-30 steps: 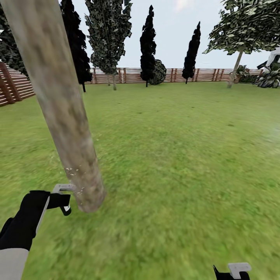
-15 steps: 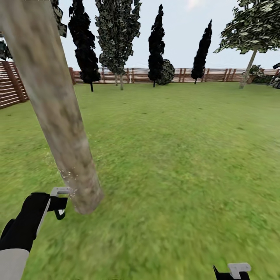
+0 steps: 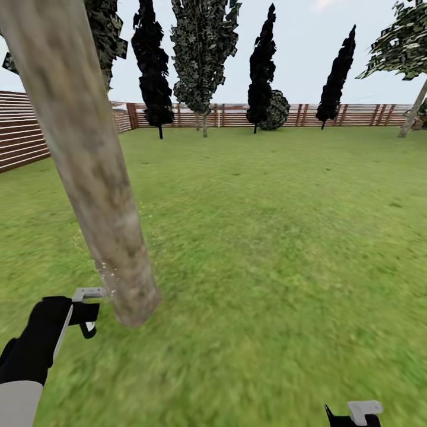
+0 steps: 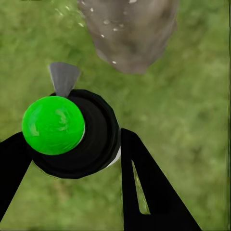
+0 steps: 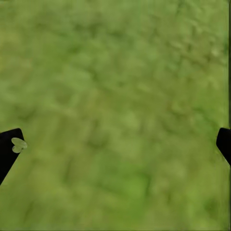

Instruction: In the garden, pick up the pesticide atomizer on the floor and spray pesticide onto both trees until each tree trunk is fully covered.

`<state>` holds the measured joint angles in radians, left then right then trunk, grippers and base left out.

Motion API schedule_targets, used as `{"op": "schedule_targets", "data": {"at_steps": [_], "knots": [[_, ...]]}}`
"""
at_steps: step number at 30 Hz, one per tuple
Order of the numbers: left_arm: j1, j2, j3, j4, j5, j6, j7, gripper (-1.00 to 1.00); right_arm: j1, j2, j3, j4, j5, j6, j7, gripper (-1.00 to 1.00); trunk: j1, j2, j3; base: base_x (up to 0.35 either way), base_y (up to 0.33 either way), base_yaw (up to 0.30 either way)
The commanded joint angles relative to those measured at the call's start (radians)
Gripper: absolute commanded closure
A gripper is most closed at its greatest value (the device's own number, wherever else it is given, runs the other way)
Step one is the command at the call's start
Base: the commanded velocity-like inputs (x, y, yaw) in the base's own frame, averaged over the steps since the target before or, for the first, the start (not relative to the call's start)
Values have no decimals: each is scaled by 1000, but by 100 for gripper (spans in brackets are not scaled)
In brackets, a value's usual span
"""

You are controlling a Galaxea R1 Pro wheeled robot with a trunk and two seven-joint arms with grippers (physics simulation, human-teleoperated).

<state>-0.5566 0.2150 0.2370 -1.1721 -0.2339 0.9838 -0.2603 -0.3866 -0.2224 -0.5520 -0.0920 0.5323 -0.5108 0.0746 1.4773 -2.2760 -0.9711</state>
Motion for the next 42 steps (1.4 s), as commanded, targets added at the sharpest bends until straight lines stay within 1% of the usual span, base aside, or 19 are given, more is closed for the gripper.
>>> {"op": "schedule_targets", "data": {"at_steps": [1,3,6,8,9,12,14,15,16,17,19,20,23,25,26,34,36,37,42], "knots": [[1,-3,-4,0,1,0,0,100,0,0,1,0,0,0,0,-100,0,0,0,208,-224,4],[-3,-10,-6,-12,4,2,-2,100,0,0,1,0,0,0,0,-100,0,0,0,208,-224,1],[-7,0,-8,-49,6,6,-11,100,0,0,1,0,0,0,-1,-100,0,0,0,208,-212,0],[0,31,-8,-83,5,2,-14,100,0,0,1,1,1,0,0,-100,0,0,0,-94,-98,0],[1,41,-8,-87,5,0,-14,100,0,0,1,1,1,0,0,-100,0,0,0,-272,-30,0],[-9,52,-7,-90,6,6,-14,100,0,0,1,2,2,0,1,-100,0,0,0,-329,-8,0],[-44,50,-7,-91,6,12,-14,100,0,0,1,1,1,0,0,-100,0,0,0,-176,-1,84],[-78,48,-16,-92,7,15,-15,100,0,0,1,1,0,0,-1,-100,0,0,0,-49,0,217],[-97,48,-34,-92,7,17,-16,100,0,0,1,1,0,0,-1,-100,0,0,0,-25,0,247],[-155,41,-76,-91,11,20,-16,100,0,0,1,1,0,0,-1,-100,0,0,0,-4,0,272],[-206,31,-107,-90,12,22,-17,100,0,0,1,0,0,0,-1,-100,0,0,0,-1,0,276],[-213,31,-114,-90,10,23,-17,100,0,0,1,0,0,0,-1,-100,0,0,0,0,0,262],[-204,36,-128,-90,5,20,-16,100,0,0,0,0,0,0,-1,-100,0,0,0,0,-20,75],[-171,38,-128,-89,2,18,-14,100,0,0,0,0,0,0,-1,-100,0,0,0,0,-217,4],[-165,36,-129,-85,2,20,-11,100,0,-1,0,-1,-1,0,-1,-100,0,0,0,0,-265,0],[-151,38,-125,-73,1,21,-5,100,0,0,0,0,-2,0,-1,-100,0,0,0,7,-272,2],[-151,38,-122,-72,-11,21,-5,100,0,0,0,0,-2,0,-1,-100,0,0,0,85,-273,149],[-151,37,-118,-72,-29,21,-5,100,0,0,0,0,-2,0,-1,-100,0,0,0,125,-271,254],[-151,38,-116,-72,-36,22,-4,100,0,0,0,0,-2,0,-1,-100,0,0,0,148,-264,273]]}}
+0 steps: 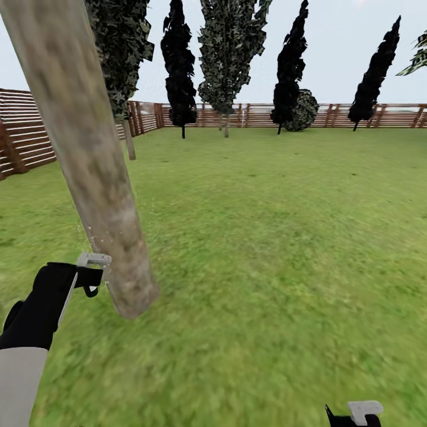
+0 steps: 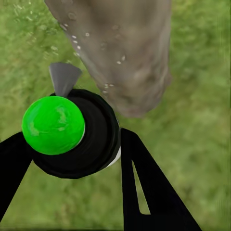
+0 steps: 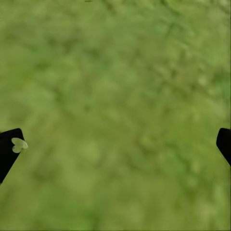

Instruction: In the garden, pick up the pesticide atomizer on the floor and spray pesticide onto both trees until each tree trunk is fully covered.

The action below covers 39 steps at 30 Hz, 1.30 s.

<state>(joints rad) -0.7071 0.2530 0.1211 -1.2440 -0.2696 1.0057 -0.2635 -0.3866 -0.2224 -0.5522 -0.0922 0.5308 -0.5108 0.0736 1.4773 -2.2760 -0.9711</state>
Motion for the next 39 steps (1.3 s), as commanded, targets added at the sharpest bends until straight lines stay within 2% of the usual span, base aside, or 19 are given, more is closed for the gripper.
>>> {"op": "schedule_targets", "data": {"at_steps": [1,4,6,8,13,15,17,20,29,34,35,36,37,39], "knots": [[0,-1,-1,0,0,0,0,100,0,0,0,0,0,0,0,-100,0,0,0,171,-245,277],[2,-1,-1,5,0,0,0,100,0,0,0,0,0,0,0,-100,0,0,0,175,-242,277],[3,4,3,81,-2,-3,4,100,0,0,0,0,0,0,0,-100,0,0,0,176,-241,137],[3,3,2,100,-3,-5,5,100,0,0,0,0,0,0,0,-100,0,0,0,176,-241,34],[3,-19,-6,108,-2,-4,6,100,0,0,0,0,0,0,0,-100,0,0,0,176,-241,4],[2,-25,3,93,-3,-4,6,100,0,0,0,0,0,0,0,-100,0,0,0,176,-241,0],[2,-18,11,91,-2,-4,5,100,0,0,0,0,0,0,0,-100,0,0,0,175,-241,2],[3,-19,70,91,-2,-16,5,100,0,0,0,0,0,0,0,-100,0,0,0,156,-244,160],[3,-37,71,116,-2,-18,7,100,0,0,0,0,0,0,0,-100,0,0,0,15,-269,263],[3,-31,76,208,-6,-27,8,100,0,0,0,0,0,0,0,-100,0,0,0,124,-266,24],[3,-27,77,237,-6,-47,10,100,0,0,0,0,0,0,0,-100,0,0,0,151,-262,2],[4,-26,78,269,-15,-104,24,100,0,0,0,0,0,0,0,-100,0,0,0,153,-262,27],[4,-27,77,280,-22,-132,39,100,0,0,0,0,0,0,0,-100,0,0,0,154,-260,138],[5,-34,75,288,-28,-155,56,100,0,0,0,0,0,0,0,-100,0,0,0,156,-257,223]]}}
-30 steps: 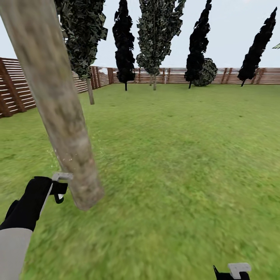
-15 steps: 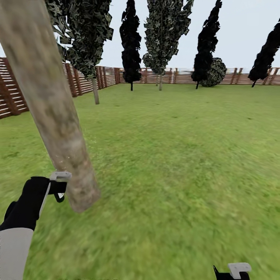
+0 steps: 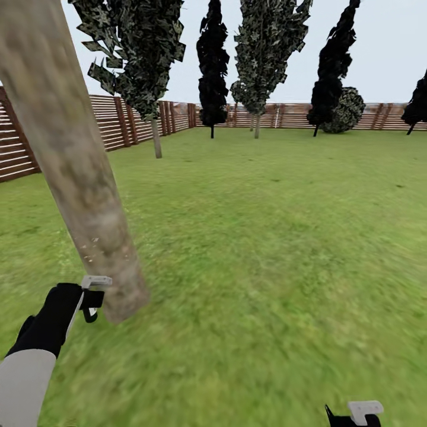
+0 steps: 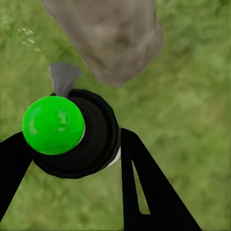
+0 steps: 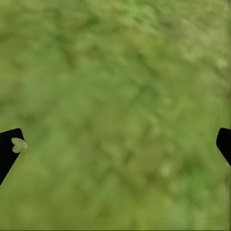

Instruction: In the garden, pick up the pesticide atomizer on the floor and spray pesticide onto both trees until each tree trunk is fully covered.

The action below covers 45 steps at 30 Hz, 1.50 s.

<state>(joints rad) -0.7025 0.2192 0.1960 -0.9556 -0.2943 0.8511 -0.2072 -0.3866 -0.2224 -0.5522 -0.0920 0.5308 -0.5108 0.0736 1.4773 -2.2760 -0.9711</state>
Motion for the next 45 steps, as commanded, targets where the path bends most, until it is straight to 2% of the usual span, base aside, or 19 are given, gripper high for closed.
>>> {"op": "schedule_targets", "data": {"at_steps": [1,3,6,10,17,19,20,21,22,30,36,45], "knots": [[-1,-7,-2,1,-2,-7,6,100,0,0,0,0,0,0,0,-100,0,0,0,157,-256,267],[0,-5,7,2,-1,-9,7,100,0,0,0,0,0,0,0,-100,0,0,0,142,-255,274],[28,4,62,5,-6,-12,8,100,0,0,0,0,0,0,0,-100,0,0,0,109,-255,276],[41,1,68,3,-6,-13,8,100,0,0,0,0,0,0,0,-100,0,0,0,172,-232,246],[41,-6,68,3,-6,-14,8,100,0,0,0,0,0,0,0,-100,0,0,0,250,-174,31],[44,-1,72,4,-6,-14,9,100,0,0,0,0,0,0,0,-100,0,0,0,154,-220,232],[63,6,74,5,-6,-14,12,100,0,0,0,0,0,0,0,-100,0,0,0,16,-266,272],[75,5,112,5,-5,-16,59,100,0,0,0,0,0,0,0,-100,0,0,0,2,-271,276],[76,1,115,5,-5,-16,66,100,0,0,0,0,0,0,0,-100,0,0,0,1,-271,276],[77,-35,111,3,3,-17,69,100,0,0,0,0,0,0,0,-100,0,0,0,18,-272,205],[77,-37,113,3,1,-16,71,100,0,0,0,0,0,0,0,-100,0,0,0,58,-269,28],[77,-36,116,3,-4,-16,71,100,0,0,0,0,0,0,0,-100,0,0,0,179,-241,263]]}}
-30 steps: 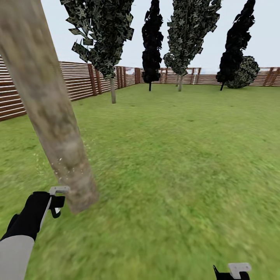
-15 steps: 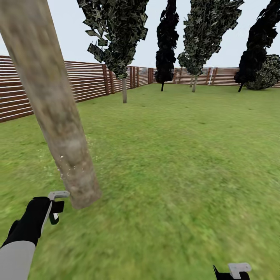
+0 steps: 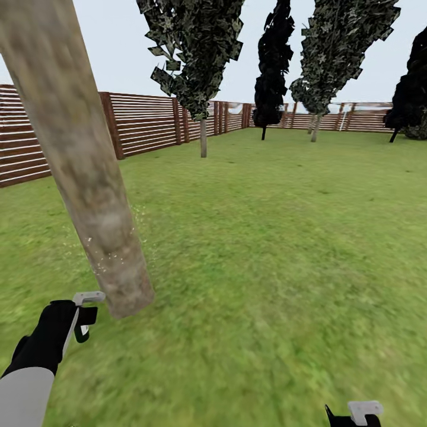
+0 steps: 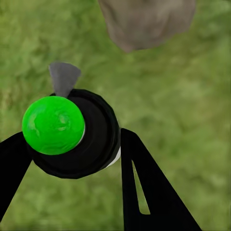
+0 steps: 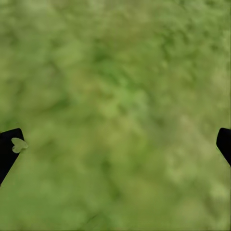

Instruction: In the garden, pick up the pesticide atomizer on the floor and spray pesticide onto both trees until each tree trunk is fully covered.

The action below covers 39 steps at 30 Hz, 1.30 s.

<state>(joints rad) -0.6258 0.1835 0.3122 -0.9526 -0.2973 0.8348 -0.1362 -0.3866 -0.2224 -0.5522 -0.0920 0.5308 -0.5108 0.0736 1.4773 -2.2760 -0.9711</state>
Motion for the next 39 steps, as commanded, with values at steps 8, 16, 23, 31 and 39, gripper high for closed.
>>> {"op": "schedule_targets", "data": {"at_steps": [8,16,23,31,39], "knots": [[0,-1,-5,0,3,1,0,100,0,0,0,0,0,0,0,-100,0,0,0,213,-213,277],[0,-2,-4,0,6,2,0,100,0,0,0,-1,-1,0,0,-100,0,0,0,124,-253,218],[0,-3,-4,0,7,1,0,100,0,-2,-1,-2,0,0,0,-100,0,0,0,134,-252,5],[0,-22,-4,0,7,1,0,100,0,-2,0,-2,-2,0,0,-100,0,0,0,229,-204,82],[0,-41,-5,0,6,0,-1,100,0,-2,0,-2,-2,0,0,-100,0,0,0,231,-202,274]]}}
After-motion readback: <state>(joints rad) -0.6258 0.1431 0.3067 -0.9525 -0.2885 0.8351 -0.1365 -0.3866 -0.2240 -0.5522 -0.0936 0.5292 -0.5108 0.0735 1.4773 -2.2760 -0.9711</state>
